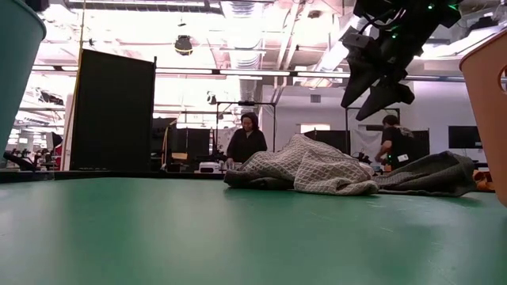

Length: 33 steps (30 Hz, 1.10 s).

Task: Sort towels by color in basket
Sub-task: Put the left gray towel into the green bin

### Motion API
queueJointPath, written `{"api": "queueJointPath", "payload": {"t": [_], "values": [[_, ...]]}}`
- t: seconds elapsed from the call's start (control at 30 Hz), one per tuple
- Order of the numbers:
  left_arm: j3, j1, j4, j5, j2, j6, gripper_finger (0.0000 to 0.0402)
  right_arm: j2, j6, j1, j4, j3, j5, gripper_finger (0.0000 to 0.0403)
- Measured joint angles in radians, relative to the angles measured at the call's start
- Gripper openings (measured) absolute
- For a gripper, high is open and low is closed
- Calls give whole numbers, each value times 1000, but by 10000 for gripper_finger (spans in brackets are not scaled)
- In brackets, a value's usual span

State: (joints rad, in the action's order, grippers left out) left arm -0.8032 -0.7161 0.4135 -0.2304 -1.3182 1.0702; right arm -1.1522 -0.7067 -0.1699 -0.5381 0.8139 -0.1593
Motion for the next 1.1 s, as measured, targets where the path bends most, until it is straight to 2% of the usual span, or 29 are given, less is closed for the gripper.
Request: {"api": "queueJointPath", "payload": {"t": [0.3, 0.43, 0.67, 0.77, 0.93, 1.1], "values": [[-6, -20, 96, 98, -152, -11, 180, 0, 0, -1, -7, 0, 0, 269], [-5, -21, 142, 154, -169, 11, 180, 0, 1, -1, -11, 0, 1, 269], [-2, -17, 346, 271, -140, 69, 180, 0, 1, -1, -11, 0, 4, 269], [-6, -17, 331, 277, -130, 24, 180, 0, 1, -1, -10, 0, 5, 269], [-30, -29, 264, 288, -131, -200, 180, 0, 1, -1, -10, 0, 5, 269], [-81, -29, 286, 279, -135, -330, 180, 0, 0, -1, -10, 0, 5, 269]]}}
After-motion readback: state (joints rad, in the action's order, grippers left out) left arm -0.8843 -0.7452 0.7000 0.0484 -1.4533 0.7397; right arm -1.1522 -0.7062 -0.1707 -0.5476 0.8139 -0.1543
